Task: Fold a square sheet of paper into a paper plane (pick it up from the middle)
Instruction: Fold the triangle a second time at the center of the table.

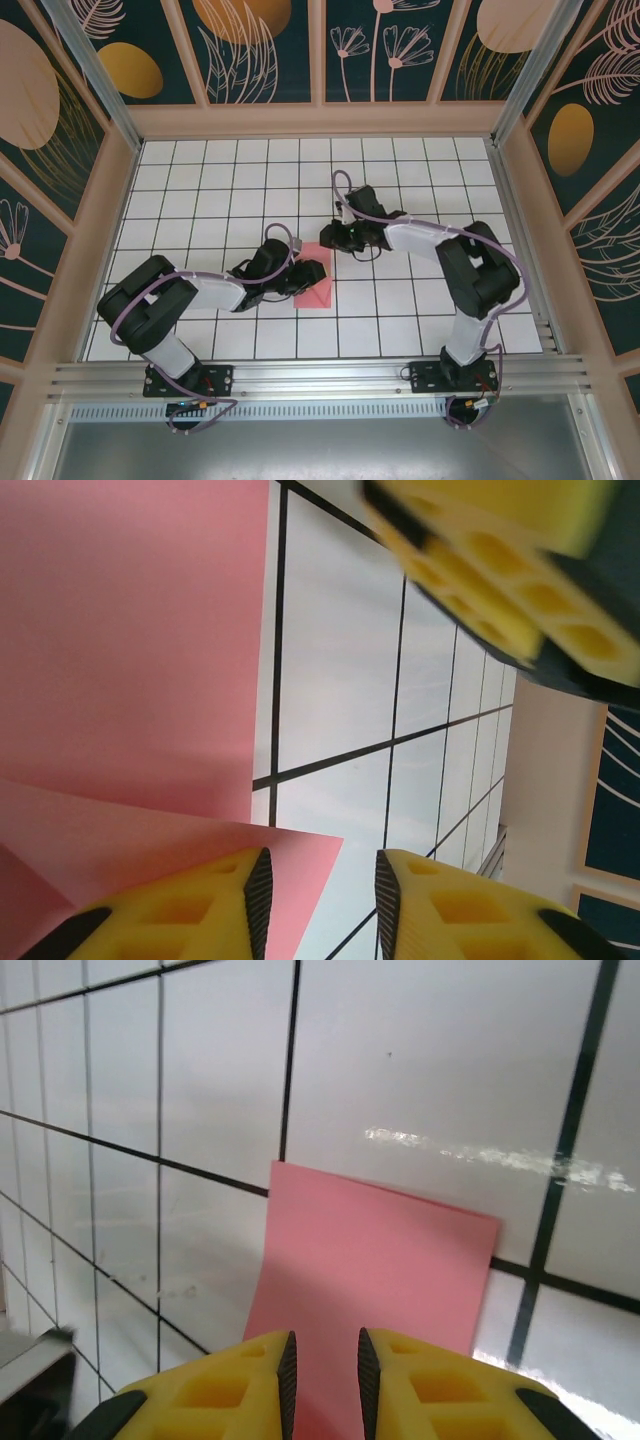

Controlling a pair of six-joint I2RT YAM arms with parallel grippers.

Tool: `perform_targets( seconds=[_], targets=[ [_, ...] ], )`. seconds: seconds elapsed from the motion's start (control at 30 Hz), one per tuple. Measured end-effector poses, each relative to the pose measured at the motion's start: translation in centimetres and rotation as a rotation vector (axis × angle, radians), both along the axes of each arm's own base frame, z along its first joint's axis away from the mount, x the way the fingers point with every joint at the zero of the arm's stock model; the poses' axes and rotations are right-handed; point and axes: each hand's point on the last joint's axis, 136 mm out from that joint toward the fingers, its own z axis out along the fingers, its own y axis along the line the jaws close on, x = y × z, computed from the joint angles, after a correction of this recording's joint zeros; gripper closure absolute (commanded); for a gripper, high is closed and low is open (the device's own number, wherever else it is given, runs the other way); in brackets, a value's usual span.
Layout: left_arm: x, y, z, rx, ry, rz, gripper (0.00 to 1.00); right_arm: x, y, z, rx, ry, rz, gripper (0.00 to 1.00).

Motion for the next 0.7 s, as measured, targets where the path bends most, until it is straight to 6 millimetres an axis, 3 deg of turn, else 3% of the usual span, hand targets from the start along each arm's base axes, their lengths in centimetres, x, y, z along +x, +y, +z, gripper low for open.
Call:
perform_targets(
  seconds=[0.13,0.4,0.53,0.7],
  targets=[
    [0.0,0.2,-0.3,0.008,0.002,0.012,0.69,-1.5,-1.9,0.8,0.003,-0.017,-0.01,0.73],
    [0.0,0.5,-0.5,0.016,0.004,0.018,0.71,-6.6,-4.1,-1.6,-0.004,0.073,0.031,0.67],
    [0.0,0.5,-0.5,0.017,0.004,0.019,0.72,-8.2,-3.7,-2.2,0.005,0.106,0.066,0.63],
    [0.1,0.6,-0.6,0.021,0.001,0.026,0.75,-8.6,-2.5,-1.6,0.051,0.095,0.109,0.65]
  ],
)
